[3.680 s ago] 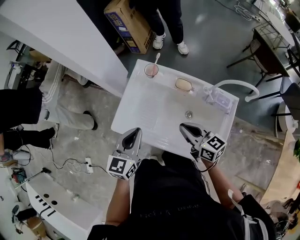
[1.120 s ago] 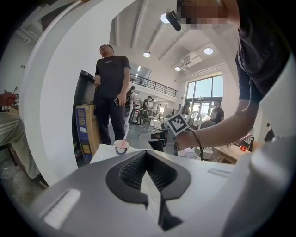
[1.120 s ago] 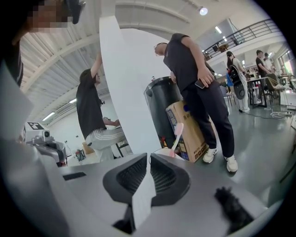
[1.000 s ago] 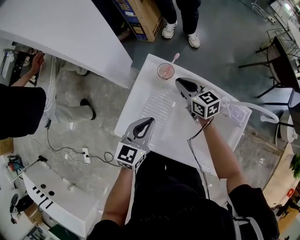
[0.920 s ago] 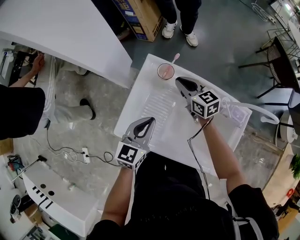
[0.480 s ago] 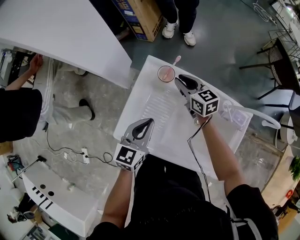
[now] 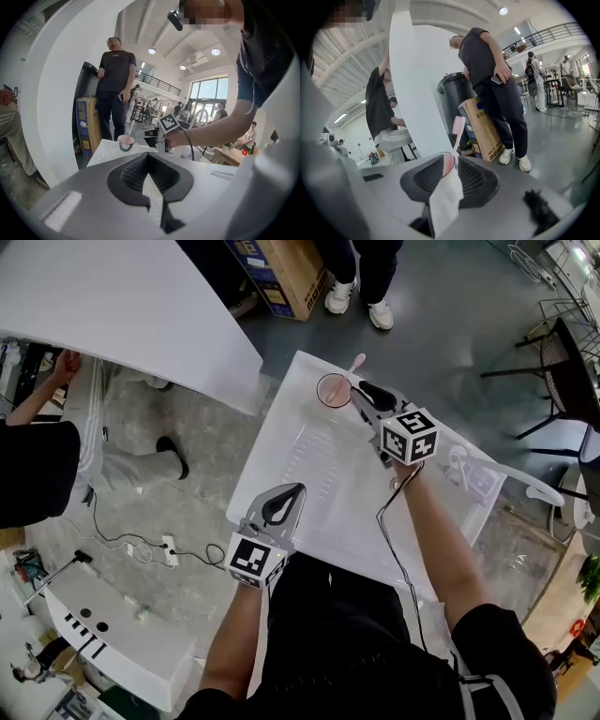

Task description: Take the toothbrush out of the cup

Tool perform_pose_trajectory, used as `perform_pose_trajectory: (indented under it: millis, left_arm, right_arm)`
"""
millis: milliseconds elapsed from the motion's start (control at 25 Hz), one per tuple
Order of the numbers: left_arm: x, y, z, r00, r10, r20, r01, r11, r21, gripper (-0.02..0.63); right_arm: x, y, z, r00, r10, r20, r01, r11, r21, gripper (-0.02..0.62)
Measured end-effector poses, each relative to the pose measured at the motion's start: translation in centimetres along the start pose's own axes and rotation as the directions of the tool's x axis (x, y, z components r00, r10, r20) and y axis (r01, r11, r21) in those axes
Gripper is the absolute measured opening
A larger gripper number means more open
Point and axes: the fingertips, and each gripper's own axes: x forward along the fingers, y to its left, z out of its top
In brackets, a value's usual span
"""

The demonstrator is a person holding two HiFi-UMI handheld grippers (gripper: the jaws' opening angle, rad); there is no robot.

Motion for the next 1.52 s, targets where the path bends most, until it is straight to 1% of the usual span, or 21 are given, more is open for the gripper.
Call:
perform_pose_trajectory:
  millis: [320,600,840,1000,1200,1520]
  left_arm:
    - [0.6,0.1,0.2,1.000,-0.017,-0.006,0.017,1.000,-0.004,0.006]
    - [0.5,0.7,-0.5,1.000,0.005,-0.015,-0.005,1.000,-0.016,0.006]
    - [0.7,0.7,-0.5,1.000,0.008,-0.025,-0.009,0.999,-0.032,0.006]
    - [0.7,0.7,-0.9,1.000,0.010,-0.021,-0.010,1.000,-0.021,0.006]
    - [0.7,0.6,-1.1,1.000,0.011,-0.027,-0.012,1.000,-0.027,0.006]
    - [0.4,0.5,-1.4,0.999,0.012,-0.035,-0.013,1.000,-0.026,0.006]
  right_arm:
    - [1.6,-0.7,0.4,1.000,0.004,0.002,-0.004,1.000,0.005,0.089]
    - [2.9,-0.7,1.1,1.000,0.016,0.003,-0.016,1.000,0.001,0.089]
    - [3.1,-0.9,1.2,1.000,0.021,0.005,-0.021,1.000,-0.003,0.089]
    - [3.1,-0.9,1.0,1.000,0.028,0.007,-0.028,1.000,0.010,0.087]
    - [3.2,-0.8,1.1,0.999,0.035,0.014,-0.035,0.999,0.017,0.067]
    - [3.4,-0.6,1.4,0.999,0.038,0.026,-0.039,0.999,0.020,0.056]
